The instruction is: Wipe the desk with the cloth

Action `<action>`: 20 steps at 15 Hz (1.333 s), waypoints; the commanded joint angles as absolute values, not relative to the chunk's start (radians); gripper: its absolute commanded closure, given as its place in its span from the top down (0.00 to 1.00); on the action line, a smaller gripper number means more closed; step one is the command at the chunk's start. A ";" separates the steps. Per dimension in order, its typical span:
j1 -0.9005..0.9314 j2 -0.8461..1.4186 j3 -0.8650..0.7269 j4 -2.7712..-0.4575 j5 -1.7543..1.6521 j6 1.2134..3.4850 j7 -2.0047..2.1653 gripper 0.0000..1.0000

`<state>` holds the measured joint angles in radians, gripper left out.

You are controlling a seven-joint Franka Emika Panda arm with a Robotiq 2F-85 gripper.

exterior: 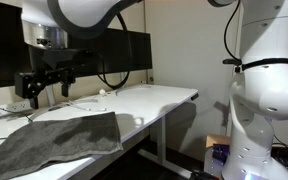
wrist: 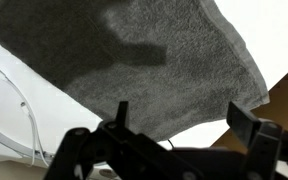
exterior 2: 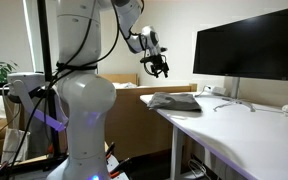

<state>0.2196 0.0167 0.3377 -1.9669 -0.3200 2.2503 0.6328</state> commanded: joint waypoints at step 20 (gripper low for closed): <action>0.346 0.423 0.114 -1.680 -0.243 2.295 0.548 1.00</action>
<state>0.3429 0.4265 0.1335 -1.6653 -0.2647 2.2986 0.5757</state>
